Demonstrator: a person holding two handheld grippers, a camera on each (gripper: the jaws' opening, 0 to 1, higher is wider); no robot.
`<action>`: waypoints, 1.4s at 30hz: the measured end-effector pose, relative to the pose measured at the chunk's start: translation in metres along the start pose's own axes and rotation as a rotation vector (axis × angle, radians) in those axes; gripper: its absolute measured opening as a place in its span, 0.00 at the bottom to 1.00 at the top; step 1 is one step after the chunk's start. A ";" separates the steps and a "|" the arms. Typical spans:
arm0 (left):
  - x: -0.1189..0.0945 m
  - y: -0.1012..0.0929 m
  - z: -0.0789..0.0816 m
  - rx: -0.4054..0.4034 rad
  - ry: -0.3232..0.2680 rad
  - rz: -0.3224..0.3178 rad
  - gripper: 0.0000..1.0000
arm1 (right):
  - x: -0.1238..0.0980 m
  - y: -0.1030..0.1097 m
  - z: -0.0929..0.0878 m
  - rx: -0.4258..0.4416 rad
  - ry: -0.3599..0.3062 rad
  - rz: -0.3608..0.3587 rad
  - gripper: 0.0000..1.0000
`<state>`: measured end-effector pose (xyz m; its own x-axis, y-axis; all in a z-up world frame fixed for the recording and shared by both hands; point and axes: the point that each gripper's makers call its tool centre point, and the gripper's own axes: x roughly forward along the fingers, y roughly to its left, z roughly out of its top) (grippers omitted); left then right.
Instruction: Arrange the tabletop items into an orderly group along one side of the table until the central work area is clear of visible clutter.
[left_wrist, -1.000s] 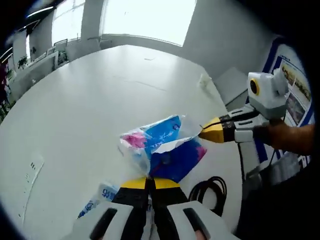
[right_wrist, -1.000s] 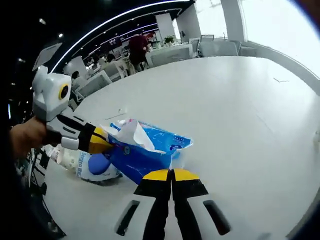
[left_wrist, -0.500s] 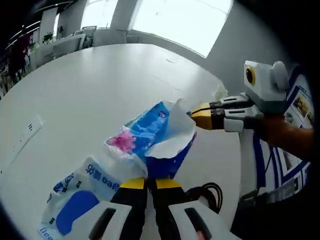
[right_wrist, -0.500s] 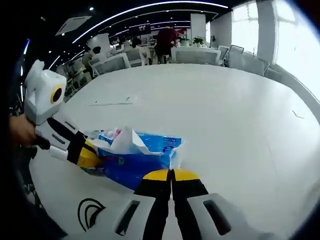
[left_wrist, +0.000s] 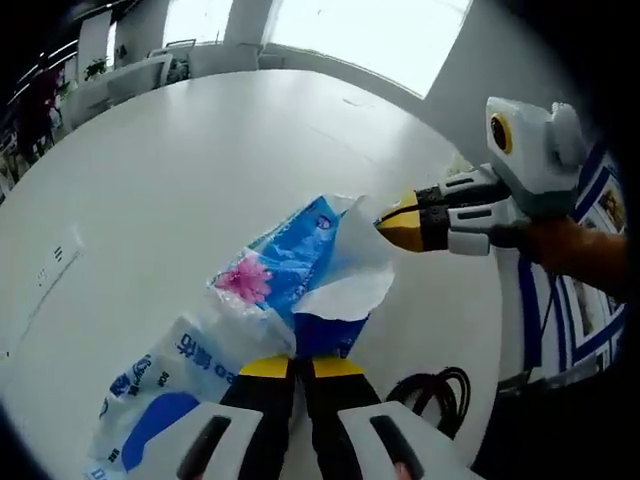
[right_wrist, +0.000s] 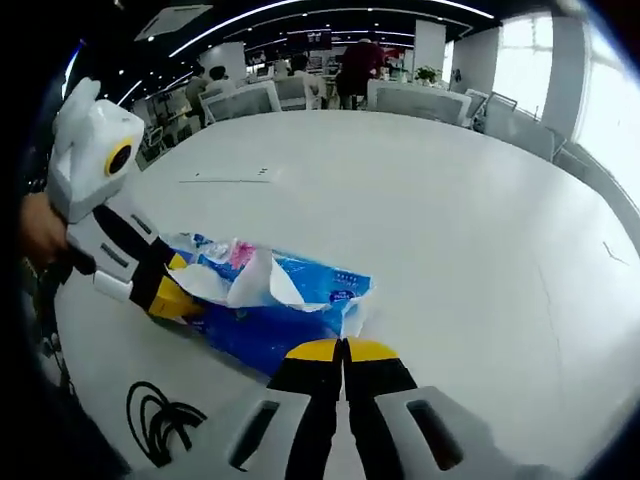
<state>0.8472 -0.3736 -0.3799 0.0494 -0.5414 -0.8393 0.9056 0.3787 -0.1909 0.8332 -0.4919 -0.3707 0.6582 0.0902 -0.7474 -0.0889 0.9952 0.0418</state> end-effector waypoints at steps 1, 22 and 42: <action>0.001 -0.001 -0.001 0.009 0.011 -0.004 0.03 | 0.003 -0.001 -0.001 0.002 0.003 0.003 0.00; 0.010 -0.002 -0.011 0.088 0.084 0.011 0.08 | 0.014 -0.007 -0.006 -0.120 0.020 -0.012 0.00; -0.007 -0.002 -0.013 0.035 -0.002 0.020 0.22 | -0.013 0.006 -0.008 -0.038 -0.038 -0.020 0.14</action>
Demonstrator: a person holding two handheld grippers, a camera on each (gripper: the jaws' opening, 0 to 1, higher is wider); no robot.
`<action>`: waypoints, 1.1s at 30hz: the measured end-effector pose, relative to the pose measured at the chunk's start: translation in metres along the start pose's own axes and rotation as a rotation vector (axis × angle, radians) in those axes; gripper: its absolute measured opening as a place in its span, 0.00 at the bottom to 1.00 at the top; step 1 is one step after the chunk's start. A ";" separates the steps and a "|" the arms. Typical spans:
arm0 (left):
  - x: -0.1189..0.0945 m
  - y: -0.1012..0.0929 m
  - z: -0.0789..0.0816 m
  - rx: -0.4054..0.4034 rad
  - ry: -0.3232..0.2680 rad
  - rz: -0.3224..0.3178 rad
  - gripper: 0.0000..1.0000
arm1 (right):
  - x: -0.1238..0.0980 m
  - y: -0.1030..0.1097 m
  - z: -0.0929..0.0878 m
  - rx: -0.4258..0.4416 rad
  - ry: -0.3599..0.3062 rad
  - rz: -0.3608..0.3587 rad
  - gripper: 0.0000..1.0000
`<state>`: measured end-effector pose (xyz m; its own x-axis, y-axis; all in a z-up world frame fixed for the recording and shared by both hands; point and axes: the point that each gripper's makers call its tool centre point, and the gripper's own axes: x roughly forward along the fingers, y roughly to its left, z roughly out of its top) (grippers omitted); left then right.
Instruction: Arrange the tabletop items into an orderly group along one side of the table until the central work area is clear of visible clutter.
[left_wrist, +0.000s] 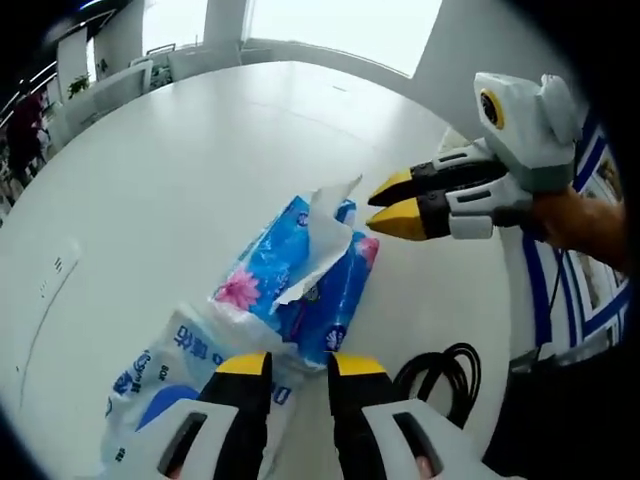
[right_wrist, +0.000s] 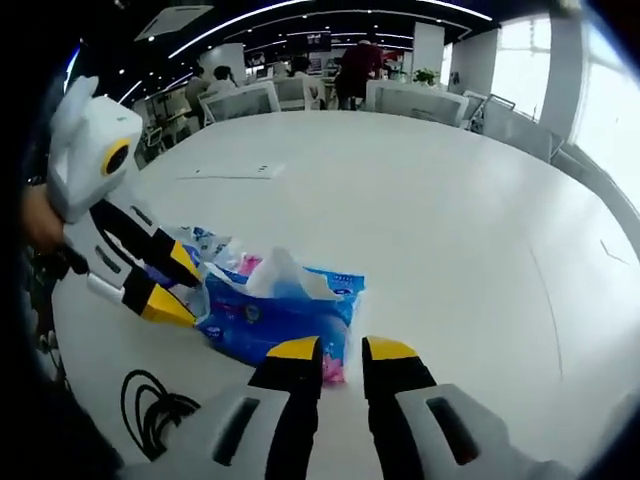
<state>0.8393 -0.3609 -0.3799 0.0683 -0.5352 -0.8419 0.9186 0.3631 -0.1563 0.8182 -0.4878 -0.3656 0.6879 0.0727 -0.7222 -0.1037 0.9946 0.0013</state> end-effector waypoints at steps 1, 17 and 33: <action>-0.002 0.000 -0.001 -0.005 -0.004 0.001 0.23 | -0.001 0.001 -0.001 0.008 -0.010 0.000 0.15; -0.041 -0.024 -0.025 -0.027 -0.148 -0.036 0.41 | -0.041 0.047 -0.023 0.128 -0.073 0.045 0.36; -0.039 -0.062 -0.073 -0.092 -0.128 -0.099 0.42 | -0.063 0.084 -0.065 0.198 -0.046 0.058 0.37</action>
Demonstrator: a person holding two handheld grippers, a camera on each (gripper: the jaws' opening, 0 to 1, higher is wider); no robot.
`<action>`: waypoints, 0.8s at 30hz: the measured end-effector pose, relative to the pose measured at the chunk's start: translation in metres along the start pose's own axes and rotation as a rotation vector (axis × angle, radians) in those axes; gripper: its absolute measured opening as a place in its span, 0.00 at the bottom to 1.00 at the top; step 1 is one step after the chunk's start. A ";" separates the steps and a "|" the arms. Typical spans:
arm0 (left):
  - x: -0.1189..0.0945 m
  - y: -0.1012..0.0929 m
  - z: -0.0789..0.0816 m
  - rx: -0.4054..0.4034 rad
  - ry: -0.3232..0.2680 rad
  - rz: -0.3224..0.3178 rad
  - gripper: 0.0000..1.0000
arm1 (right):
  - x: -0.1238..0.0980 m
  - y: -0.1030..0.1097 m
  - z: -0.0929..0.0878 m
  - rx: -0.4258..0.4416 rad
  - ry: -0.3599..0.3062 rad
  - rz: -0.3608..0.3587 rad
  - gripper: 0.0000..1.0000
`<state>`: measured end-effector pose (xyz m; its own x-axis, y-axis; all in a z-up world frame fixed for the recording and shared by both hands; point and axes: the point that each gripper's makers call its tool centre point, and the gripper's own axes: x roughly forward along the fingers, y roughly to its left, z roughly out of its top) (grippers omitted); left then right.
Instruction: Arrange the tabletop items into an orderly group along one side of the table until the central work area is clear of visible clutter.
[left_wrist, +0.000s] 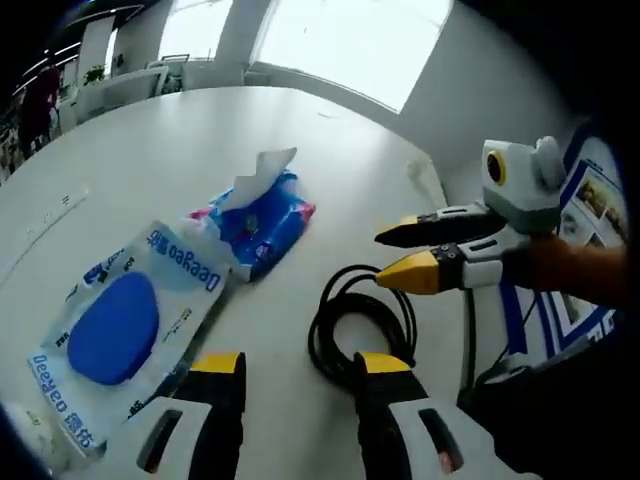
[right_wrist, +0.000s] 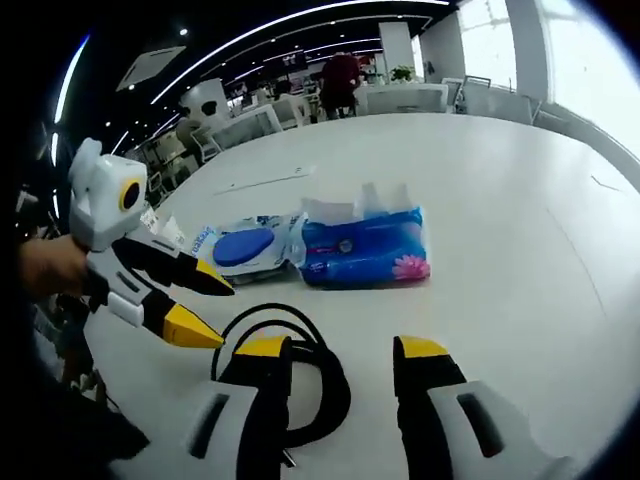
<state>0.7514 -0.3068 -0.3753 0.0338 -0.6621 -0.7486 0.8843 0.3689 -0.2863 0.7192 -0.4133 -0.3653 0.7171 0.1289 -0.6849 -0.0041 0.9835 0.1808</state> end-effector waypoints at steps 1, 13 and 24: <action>0.001 -0.003 -0.002 -0.013 -0.002 -0.006 0.41 | -0.001 0.002 -0.003 0.002 0.004 0.001 0.37; 0.009 -0.026 -0.015 -0.073 0.000 -0.066 0.18 | -0.004 0.007 -0.034 0.013 0.051 -0.020 0.12; 0.003 -0.031 -0.011 -0.123 -0.001 -0.103 0.06 | -0.012 0.004 -0.026 0.104 0.020 -0.032 0.00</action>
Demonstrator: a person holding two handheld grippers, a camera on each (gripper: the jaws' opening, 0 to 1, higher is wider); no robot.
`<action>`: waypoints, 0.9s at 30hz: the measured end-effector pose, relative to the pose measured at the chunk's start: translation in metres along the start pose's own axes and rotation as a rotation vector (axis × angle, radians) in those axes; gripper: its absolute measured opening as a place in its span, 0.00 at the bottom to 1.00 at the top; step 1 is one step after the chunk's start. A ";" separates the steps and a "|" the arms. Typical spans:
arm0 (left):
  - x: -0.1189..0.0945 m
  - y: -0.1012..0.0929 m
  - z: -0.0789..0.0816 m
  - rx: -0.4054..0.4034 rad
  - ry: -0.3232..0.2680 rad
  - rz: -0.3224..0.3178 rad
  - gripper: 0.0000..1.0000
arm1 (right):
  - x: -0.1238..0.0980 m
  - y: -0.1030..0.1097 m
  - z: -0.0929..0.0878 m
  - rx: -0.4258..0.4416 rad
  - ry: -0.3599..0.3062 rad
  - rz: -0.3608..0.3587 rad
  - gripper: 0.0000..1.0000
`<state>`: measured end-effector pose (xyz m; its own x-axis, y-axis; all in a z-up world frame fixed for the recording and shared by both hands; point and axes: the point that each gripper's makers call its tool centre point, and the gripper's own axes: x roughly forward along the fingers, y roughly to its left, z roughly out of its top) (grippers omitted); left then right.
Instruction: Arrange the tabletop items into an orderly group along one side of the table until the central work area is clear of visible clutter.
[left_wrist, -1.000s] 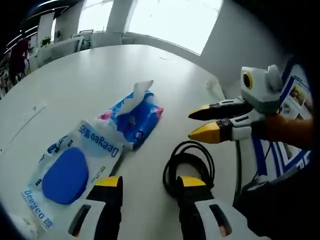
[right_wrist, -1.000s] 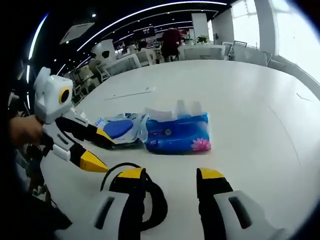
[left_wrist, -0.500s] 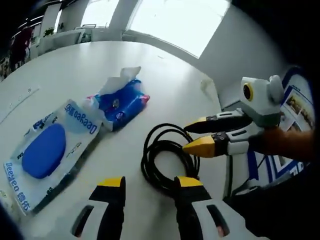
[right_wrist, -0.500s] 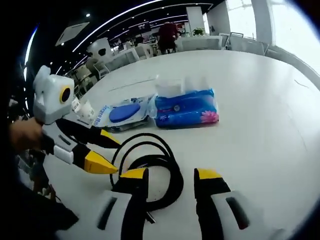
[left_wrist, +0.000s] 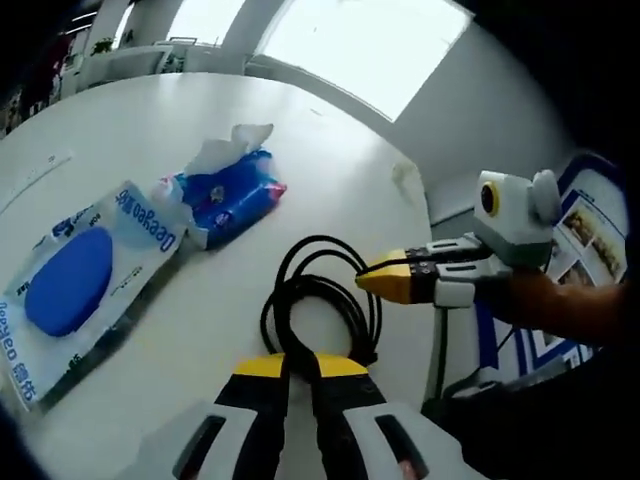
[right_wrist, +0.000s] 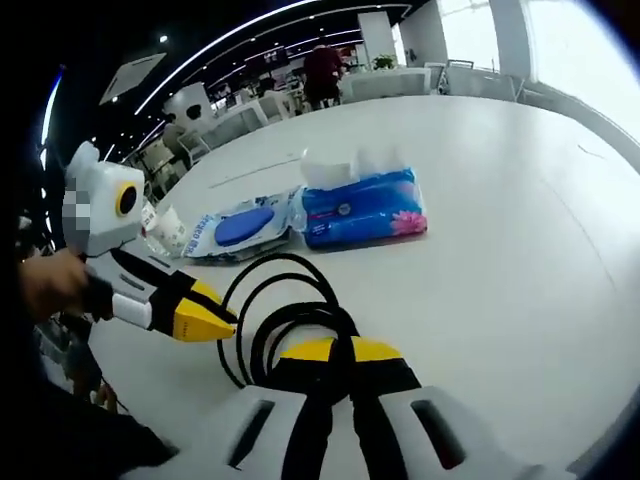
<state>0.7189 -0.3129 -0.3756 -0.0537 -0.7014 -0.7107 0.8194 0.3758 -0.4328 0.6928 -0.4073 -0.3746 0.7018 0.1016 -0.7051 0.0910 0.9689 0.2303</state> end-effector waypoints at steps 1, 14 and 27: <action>-0.001 0.000 0.000 -0.002 0.001 0.000 0.06 | -0.002 0.001 0.002 0.000 -0.007 -0.003 0.00; -0.019 -0.004 0.022 0.001 -0.042 0.005 0.04 | -0.008 0.012 0.034 -0.017 -0.076 0.003 0.00; -0.030 0.014 0.038 -0.028 -0.081 0.031 0.04 | 0.011 0.022 0.062 -0.050 -0.086 0.044 0.00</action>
<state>0.7536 -0.3097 -0.3394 0.0190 -0.7355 -0.6773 0.8033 0.4145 -0.4276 0.7458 -0.3985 -0.3355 0.7629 0.1267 -0.6340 0.0248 0.9741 0.2246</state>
